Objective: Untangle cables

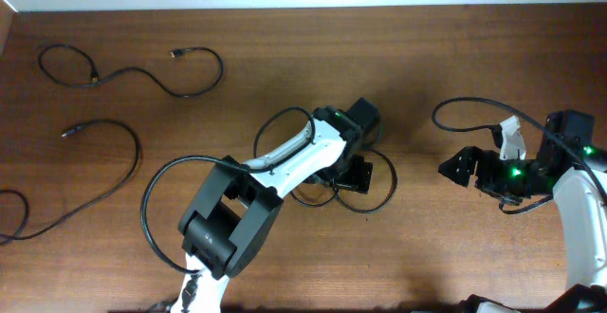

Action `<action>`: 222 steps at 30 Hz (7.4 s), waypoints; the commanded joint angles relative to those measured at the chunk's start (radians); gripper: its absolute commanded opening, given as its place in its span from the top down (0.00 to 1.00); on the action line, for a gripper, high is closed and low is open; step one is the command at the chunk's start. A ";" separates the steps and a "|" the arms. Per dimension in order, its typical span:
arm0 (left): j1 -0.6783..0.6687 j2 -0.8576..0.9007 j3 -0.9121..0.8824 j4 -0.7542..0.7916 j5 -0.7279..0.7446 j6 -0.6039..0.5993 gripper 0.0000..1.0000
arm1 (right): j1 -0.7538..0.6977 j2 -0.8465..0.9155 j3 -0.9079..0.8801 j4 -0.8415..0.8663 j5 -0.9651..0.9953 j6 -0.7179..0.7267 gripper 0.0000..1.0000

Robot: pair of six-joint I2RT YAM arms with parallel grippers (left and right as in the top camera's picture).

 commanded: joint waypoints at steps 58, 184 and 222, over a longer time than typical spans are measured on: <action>0.810 0.003 -0.245 0.083 -0.304 -0.010 1.00 | -0.006 -0.015 0.020 -0.003 0.040 -0.015 0.01; 0.486 -0.080 0.352 -0.355 -0.091 0.325 0.02 | -0.006 -0.015 0.020 0.024 0.061 -0.011 0.01; 0.488 -1.688 -1.296 1.180 -0.065 0.110 0.01 | -0.006 -0.015 0.020 0.024 0.061 -0.011 0.01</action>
